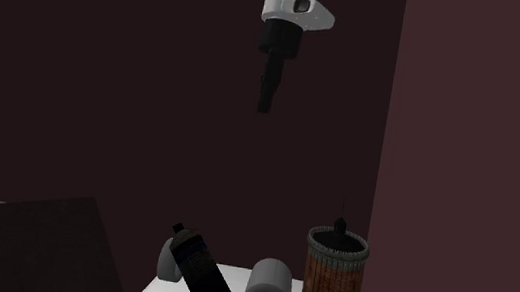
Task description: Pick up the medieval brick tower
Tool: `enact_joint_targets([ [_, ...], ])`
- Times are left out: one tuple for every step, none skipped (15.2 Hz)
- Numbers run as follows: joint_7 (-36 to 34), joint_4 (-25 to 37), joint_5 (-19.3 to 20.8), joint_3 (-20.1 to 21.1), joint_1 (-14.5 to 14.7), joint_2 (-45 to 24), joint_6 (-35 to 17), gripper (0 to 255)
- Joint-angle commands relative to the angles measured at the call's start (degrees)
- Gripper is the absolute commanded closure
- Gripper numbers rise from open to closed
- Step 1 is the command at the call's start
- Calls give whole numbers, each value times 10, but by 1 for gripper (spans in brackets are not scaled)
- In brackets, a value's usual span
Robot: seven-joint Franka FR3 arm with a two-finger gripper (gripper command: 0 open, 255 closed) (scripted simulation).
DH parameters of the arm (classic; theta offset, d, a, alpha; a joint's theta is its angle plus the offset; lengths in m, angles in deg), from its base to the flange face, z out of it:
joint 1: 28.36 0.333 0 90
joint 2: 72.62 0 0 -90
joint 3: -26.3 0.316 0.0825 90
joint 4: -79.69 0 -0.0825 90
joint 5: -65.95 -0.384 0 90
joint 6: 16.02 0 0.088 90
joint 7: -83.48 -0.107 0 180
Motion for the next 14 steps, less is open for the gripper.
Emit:
enact_joint_targets([
  [-23, 25, -6, -3, -4, -44, -20, 0],
  [-32, 39, -10, -6, -6, -65, -27, 0],
  [-42, 53, -13, -8, -9, -86, -34, 0],
  [-51, 67, -17, -11, -11, -107, -41, 0],
  [-60, 82, -21, -14, -14, -127, -47, 0],
  [-69, 97, -25, -17, -16, -148, -52, 0],
  [-77, 113, -29, -19, -19, -168, -57, 0],
  [-86, 129, -34, -22, -22, -189, -61, 0],
  [-94, 145, -38, -25, -25, -209, -65, 0],
  [-102, 162, -43, -28, -28, -229, -69, 0],
  [-110, 179, -48, -31, -31, -249, -72, 0],
  [-118, 197, -53, -33, -35, -269, -74, 0],
  [-126, 214, -59, -36, -39, -289, -76, 0],
  [-134, 233, -64, -38, -42, -309, -78, 0],
])
